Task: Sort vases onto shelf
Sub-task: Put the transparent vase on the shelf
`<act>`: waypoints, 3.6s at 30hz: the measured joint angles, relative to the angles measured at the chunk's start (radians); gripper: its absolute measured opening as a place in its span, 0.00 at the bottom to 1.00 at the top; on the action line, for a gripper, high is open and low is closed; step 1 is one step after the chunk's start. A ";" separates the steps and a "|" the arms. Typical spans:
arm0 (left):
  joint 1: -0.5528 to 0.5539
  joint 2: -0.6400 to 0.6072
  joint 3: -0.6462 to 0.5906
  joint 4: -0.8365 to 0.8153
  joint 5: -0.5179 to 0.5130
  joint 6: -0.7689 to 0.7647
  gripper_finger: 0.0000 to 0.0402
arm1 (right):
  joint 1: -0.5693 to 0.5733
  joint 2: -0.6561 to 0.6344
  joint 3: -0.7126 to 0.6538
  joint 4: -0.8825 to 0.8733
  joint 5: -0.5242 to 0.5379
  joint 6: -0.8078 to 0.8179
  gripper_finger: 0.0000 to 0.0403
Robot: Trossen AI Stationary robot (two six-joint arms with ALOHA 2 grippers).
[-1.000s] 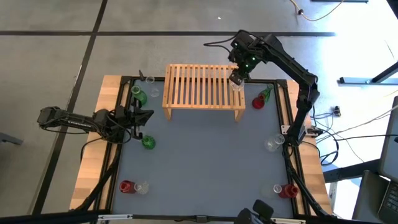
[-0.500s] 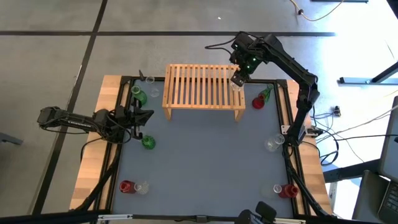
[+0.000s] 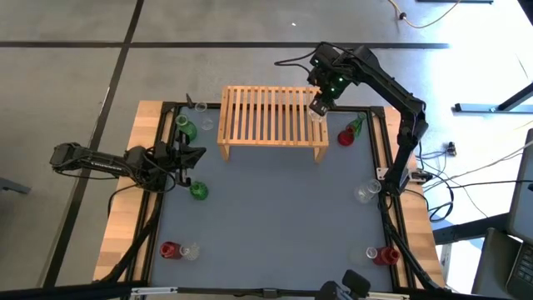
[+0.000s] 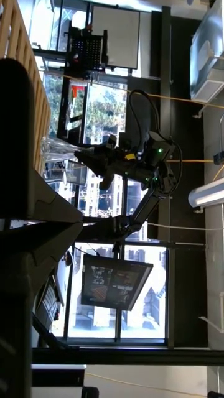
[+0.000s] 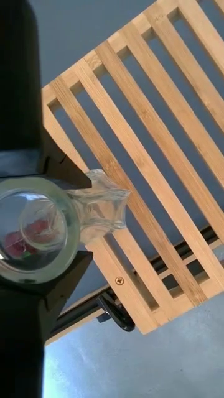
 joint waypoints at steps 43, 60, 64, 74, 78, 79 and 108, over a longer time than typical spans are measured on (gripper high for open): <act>0.000 0.000 0.000 0.000 0.000 0.001 0.01 | -0.007 0.033 0.000 0.095 -0.027 -0.024 0.40; 0.000 0.000 0.000 0.000 0.000 0.003 0.01 | -0.006 0.046 0.080 0.090 -0.004 -0.028 0.47; 0.000 0.000 0.000 0.000 0.000 0.003 0.01 | -0.006 0.046 0.133 0.068 -0.004 -0.028 0.47; 0.000 0.000 0.000 0.000 0.000 0.002 0.01 | 0.031 0.017 0.235 -0.010 -0.009 -0.048 0.47; 0.000 0.000 0.000 0.000 0.000 0.001 0.01 | 0.056 -0.028 0.233 -0.011 -0.004 -0.049 0.47; 0.000 0.000 0.000 0.000 0.000 0.001 0.01 | 0.063 -0.035 0.233 -0.011 -0.004 -0.046 0.47; 0.000 0.000 0.000 -0.006 0.031 -0.053 0.01 | 0.063 -0.080 0.021 0.132 0.085 0.064 0.51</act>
